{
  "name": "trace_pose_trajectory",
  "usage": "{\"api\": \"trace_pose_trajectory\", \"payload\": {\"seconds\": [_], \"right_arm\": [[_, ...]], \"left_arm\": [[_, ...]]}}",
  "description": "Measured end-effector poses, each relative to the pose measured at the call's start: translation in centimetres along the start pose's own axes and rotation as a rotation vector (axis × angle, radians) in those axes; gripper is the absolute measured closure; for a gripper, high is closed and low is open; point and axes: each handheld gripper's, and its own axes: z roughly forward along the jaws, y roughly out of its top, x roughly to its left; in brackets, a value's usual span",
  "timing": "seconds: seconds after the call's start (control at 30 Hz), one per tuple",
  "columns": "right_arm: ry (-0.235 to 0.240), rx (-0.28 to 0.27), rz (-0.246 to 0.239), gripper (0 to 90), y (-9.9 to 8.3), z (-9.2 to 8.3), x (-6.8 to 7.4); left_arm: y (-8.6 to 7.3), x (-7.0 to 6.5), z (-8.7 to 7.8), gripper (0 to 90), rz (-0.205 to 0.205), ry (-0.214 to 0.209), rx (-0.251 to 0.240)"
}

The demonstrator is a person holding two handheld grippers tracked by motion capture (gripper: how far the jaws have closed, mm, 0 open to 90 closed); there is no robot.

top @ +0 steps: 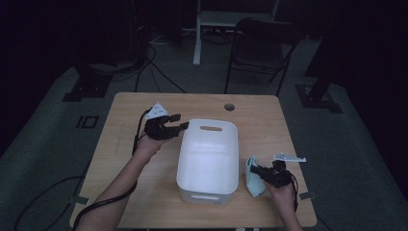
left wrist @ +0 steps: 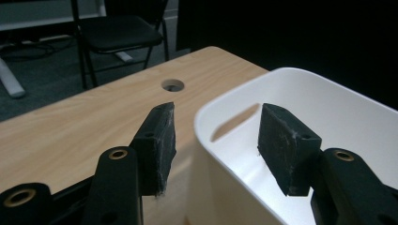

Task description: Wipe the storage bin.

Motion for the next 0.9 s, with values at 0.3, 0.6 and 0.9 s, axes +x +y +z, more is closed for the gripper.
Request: {"api": "trace_pose_trajectory", "payload": {"seconds": [0.3,0.6,0.9], "right_arm": [[0.006,0.005,0.001,83.5,-0.1,0.1,0.0],[0.005,0.006,0.008,83.5,-0.2,0.1,-0.2],[0.009,0.01,0.01,83.5,-0.3,0.2,-0.2]], "left_arm": [[0.3,2.1,1.8,47.7,-0.019,-0.043,-0.002],[0.4,2.0,3.6,47.5,-0.013,-0.1,0.03],[0.6,1.6,5.0,50.5,0.006,-0.149,0.065]]}}
